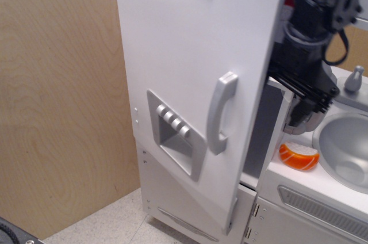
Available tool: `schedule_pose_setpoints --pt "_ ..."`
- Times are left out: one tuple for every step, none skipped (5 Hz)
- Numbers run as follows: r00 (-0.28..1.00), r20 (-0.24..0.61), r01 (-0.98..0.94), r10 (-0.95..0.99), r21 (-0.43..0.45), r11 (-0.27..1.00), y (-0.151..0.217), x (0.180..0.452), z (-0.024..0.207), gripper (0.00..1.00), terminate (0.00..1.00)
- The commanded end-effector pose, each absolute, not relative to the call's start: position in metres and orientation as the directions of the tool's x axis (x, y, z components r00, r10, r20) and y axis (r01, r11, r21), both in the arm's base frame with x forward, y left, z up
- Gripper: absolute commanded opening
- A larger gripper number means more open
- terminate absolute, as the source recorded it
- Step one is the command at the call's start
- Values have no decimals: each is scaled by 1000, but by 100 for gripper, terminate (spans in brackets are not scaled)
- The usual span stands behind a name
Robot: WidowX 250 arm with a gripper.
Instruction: Open fridge
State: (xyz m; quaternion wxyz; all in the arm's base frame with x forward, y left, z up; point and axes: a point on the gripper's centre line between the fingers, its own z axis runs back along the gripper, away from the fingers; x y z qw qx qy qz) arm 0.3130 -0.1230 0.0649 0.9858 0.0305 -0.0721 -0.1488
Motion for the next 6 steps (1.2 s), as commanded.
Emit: schedule_pose_setpoints --pt "932 177 306 -315 75 949 -97 266 98 100 0" --pt "939 168 289 -300 83 954 -79 243 97 100 0" --pt "948 183 245 -260 99 964 -58 223 96 100 0" --pt "960 171 203 -220 106 973 -36 210 95 100 0" --pt "965 189 159 -183 133 978 -12 205 92 100 0" --pt "968 212 102 -137 165 981 13 206 93 100 0"
